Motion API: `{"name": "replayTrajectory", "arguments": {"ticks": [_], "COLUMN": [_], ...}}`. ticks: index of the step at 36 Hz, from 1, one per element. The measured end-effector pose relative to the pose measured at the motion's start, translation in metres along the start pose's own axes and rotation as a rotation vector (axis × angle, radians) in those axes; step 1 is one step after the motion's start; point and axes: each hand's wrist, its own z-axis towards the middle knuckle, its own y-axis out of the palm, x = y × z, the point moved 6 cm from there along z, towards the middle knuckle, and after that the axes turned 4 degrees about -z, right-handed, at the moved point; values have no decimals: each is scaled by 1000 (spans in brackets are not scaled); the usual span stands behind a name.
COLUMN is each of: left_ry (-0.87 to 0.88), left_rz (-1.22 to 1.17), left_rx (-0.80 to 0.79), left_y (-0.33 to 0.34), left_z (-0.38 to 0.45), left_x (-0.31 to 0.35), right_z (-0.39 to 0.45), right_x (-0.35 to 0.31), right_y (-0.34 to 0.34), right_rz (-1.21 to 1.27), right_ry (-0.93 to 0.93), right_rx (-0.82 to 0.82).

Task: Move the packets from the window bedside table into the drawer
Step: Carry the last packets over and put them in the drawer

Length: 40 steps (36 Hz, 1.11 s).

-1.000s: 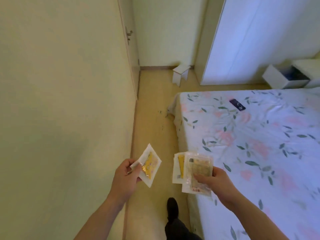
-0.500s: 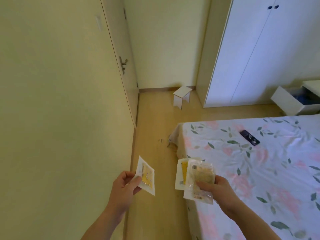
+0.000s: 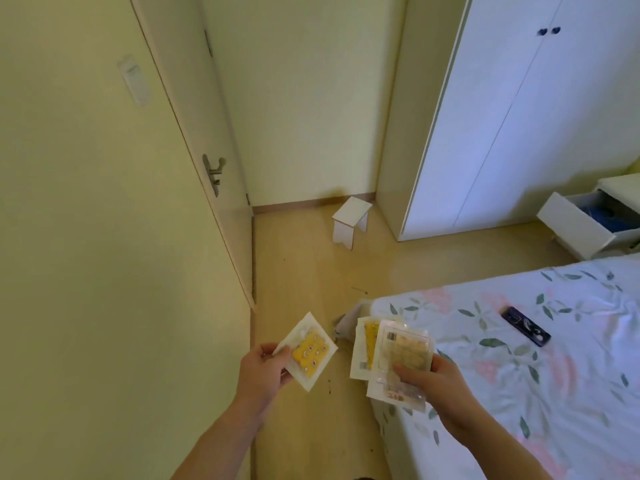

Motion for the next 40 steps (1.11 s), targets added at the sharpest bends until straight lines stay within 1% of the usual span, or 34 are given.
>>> {"name": "replayTrajectory", "arguments": {"ticks": [4,9,14,18,23,28,33,37,40], "left_ry": [7,-23,-42,-94,-46,-55,-99,-119,-137], "left_rz": [57,113,138,157,171,136,145,148,192], "left_rx": [-72,-185,-269,-266,-277,-248,-219,-275,-326], "left_y": [42,108,172,210,248,282,337,394,441], "left_z": [63,148,233,295,373,437,507,563,606], "left_x": [43,86,124,160,223,264,289,312,329], "right_z": [40,107,195,270,363,436,509,571,618], "right_x": [-22,-45,-75,-109,-174,-236,-276,-301,-318], "right_y": [-13,-42,-71,-92,-105,-121,-155,-187,-212], "right_rz": [78,182,232,247,212,173,174,222,248], "right_ry": [21,51,59,85,74,53,45,53,63], "right_rx": [120,219,268,287,226,207,259,318,349]}}
